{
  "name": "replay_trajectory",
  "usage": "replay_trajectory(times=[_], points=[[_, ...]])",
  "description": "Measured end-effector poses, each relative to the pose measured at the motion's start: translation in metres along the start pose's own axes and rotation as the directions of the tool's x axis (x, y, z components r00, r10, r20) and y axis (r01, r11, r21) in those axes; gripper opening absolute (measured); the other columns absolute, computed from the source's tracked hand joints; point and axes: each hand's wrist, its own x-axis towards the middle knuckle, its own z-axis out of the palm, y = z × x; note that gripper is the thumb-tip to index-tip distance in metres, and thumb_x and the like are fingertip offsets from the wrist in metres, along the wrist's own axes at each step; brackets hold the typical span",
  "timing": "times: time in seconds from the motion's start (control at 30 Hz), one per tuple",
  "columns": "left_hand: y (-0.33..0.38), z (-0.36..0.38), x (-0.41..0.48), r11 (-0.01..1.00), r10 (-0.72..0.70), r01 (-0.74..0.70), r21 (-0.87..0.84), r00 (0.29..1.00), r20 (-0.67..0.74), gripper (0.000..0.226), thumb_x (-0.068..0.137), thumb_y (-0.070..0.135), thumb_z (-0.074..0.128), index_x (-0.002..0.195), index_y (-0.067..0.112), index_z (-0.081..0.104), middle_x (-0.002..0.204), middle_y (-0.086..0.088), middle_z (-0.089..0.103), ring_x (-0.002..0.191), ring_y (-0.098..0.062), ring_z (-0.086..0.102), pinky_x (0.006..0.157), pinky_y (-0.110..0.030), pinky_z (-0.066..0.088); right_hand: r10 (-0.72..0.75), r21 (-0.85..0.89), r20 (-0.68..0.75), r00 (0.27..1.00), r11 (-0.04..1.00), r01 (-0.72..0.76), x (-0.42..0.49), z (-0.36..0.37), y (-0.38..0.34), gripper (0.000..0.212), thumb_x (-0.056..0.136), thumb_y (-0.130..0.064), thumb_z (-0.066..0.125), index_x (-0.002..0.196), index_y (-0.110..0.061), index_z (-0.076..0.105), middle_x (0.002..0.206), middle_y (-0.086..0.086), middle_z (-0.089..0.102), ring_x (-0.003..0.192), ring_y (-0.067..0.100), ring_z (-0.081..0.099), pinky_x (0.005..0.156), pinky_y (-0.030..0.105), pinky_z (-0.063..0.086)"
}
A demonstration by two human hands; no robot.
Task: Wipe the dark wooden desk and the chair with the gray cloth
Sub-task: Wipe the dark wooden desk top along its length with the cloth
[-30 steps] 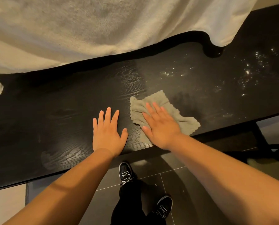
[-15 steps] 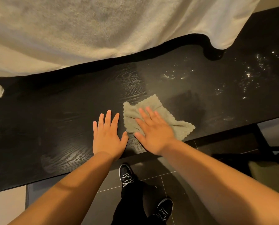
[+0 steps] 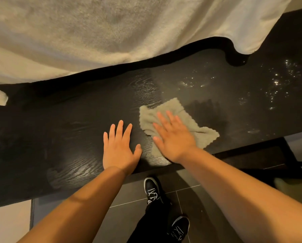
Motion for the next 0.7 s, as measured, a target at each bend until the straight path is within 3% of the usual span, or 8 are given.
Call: replay_trajectory(times=[0.13, 0.23, 0.33, 0.43, 0.53, 0.63, 0.7], points=[[-0.001, 0.001, 0.000, 1.000, 0.001, -0.001, -0.003, 1.000, 0.003, 0.080, 0.095, 0.060, 0.042, 0.166, 0.031, 0.021, 0.176, -0.002, 0.006, 0.162, -0.029, -0.002, 0.131, -0.054, 0.003, -0.157, -0.013, -0.002, 0.988, 0.988, 0.157, 0.002, -0.010, 0.032, 0.076, 0.103, -0.065, 0.007, 0.165, -0.026, 0.026, 0.176, -0.002, 0.000, 0.162, 0.021, -0.009, 0.131, 0.046, 0.000], [-0.001, 0.000, -0.002, 1.000, 0.000, 0.000, -0.016, 1.000, 0.008, 0.079, 0.096, 0.060, 0.042, 0.166, 0.031, 0.020, 0.176, -0.001, 0.005, 0.162, -0.028, -0.003, 0.131, -0.053, 0.002, 0.080, 0.021, -0.118, 0.990, 0.997, -0.079, 0.004, -0.023, 0.087, 0.078, 0.105, -0.064, 0.010, 0.164, -0.019, 0.030, 0.176, 0.002, 0.007, 0.162, 0.023, -0.001, 0.131, 0.050, 0.010], [-0.001, 0.000, -0.001, 1.000, 0.002, -0.002, -0.008, 1.000, 0.014, 0.079, 0.096, 0.061, 0.041, 0.166, 0.031, 0.019, 0.176, -0.001, 0.003, 0.162, -0.028, -0.004, 0.131, -0.053, 0.002, 0.282, 0.081, -0.101, 0.954, 0.958, -0.274, 0.011, -0.026, 0.078, 0.078, 0.104, -0.066, 0.009, 0.167, -0.020, 0.018, 0.176, 0.005, -0.001, 0.162, 0.028, -0.007, 0.131, 0.049, 0.002], [-0.001, -0.001, 0.000, 1.000, 0.007, -0.007, 0.010, 1.000, 0.021, 0.080, 0.097, 0.062, 0.044, 0.166, 0.031, 0.018, 0.176, -0.001, 0.004, 0.162, -0.029, -0.002, 0.131, -0.054, 0.002, 0.131, 0.071, -0.047, 0.990, 0.989, -0.128, 0.021, -0.017, 0.017, 0.078, 0.102, -0.066, 0.005, 0.168, -0.026, 0.008, 0.176, 0.002, -0.010, 0.160, 0.026, -0.018, 0.130, 0.047, -0.008], [-0.001, -0.001, 0.001, 1.000, 0.001, -0.002, 0.015, 1.000, 0.024, 0.082, 0.096, 0.062, 0.048, 0.166, 0.030, 0.019, 0.176, -0.002, 0.004, 0.162, -0.030, -0.002, 0.131, -0.054, 0.002, -0.061, 0.027, 0.013, 0.998, 0.998, 0.061, 0.029, -0.007, -0.012, 0.078, 0.101, -0.068, 0.007, 0.167, -0.027, 0.016, 0.176, -0.001, -0.012, 0.160, 0.022, -0.020, 0.130, 0.046, -0.008], [-0.003, 0.001, 0.001, 1.000, 0.016, -0.017, 0.017, 1.000, 0.022, 0.081, 0.096, 0.062, 0.046, 0.166, 0.030, 0.019, 0.176, -0.003, 0.005, 0.162, -0.031, 0.000, 0.131, -0.054, 0.004, -0.120, 0.011, 0.006, 0.993, 0.993, 0.120, 0.031, -0.013, 0.019, 0.084, 0.098, -0.070, 0.004, 0.167, -0.026, 0.024, 0.176, -0.004, -0.007, 0.161, 0.018, -0.014, 0.130, 0.042, -0.008], [-0.004, 0.001, 0.000, 1.000, 0.016, -0.016, 0.013, 1.000, 0.014, 0.080, 0.096, 0.062, 0.041, 0.166, 0.029, 0.021, 0.176, -0.003, 0.008, 0.162, -0.031, 0.002, 0.131, -0.055, 0.006, -0.044, 0.010, -0.051, 0.998, 0.999, 0.045, 0.030, -0.022, 0.053, 0.082, 0.101, -0.068, 0.006, 0.166, -0.023, 0.025, 0.176, -0.003, -0.005, 0.161, 0.017, -0.013, 0.131, 0.042, -0.004]])
